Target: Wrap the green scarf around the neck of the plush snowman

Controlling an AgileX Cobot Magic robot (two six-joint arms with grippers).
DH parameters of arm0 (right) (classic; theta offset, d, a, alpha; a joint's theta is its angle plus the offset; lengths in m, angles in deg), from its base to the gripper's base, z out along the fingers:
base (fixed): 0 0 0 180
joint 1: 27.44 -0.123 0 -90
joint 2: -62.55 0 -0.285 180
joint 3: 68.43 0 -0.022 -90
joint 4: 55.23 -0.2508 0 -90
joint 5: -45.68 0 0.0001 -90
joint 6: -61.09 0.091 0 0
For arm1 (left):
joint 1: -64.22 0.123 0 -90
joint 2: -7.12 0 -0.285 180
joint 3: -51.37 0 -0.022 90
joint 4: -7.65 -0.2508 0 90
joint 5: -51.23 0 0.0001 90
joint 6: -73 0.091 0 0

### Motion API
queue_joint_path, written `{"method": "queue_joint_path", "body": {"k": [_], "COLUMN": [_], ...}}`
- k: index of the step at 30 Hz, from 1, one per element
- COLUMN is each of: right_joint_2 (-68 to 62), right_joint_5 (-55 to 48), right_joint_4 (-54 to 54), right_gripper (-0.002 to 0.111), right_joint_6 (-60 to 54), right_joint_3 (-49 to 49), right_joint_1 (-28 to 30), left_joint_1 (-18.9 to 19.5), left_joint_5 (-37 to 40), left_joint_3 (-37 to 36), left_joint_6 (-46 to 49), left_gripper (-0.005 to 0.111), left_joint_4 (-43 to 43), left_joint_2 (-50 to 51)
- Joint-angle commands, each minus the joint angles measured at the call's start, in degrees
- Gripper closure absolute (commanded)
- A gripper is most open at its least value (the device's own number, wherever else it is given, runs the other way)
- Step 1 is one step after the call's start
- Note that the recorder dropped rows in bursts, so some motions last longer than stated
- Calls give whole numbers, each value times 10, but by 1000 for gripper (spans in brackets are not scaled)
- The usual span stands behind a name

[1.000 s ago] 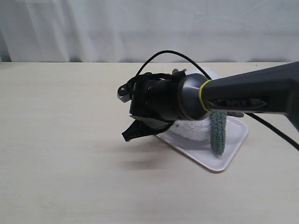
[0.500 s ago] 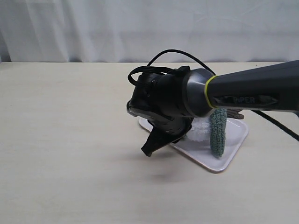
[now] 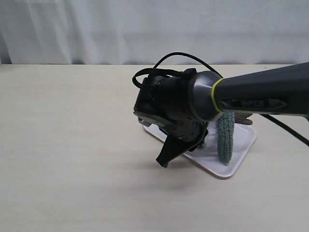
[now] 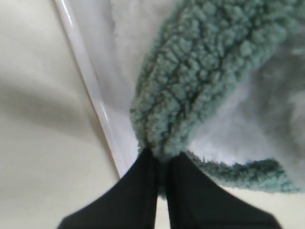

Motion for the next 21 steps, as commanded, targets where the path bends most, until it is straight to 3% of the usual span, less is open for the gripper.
{"method": "queue_joint_path", "body": {"k": [1,21], "right_joint_2": [6,6], "right_joint_5": [-6,14], "right_joint_4": [-1,12], "right_gripper": [104,101], "right_joint_6": [-11,-22], "right_joint_3": [12,54], "right_joint_1": [1,1], "left_joint_1": [-4,-4], "left_joint_5": [-7,-7], "left_joint_3": [-1,-1], "left_joint_6": [2,2], "left_gripper": [107,107], "left_joint_4": [2,2], "left_joint_2": [-2,-2]}}
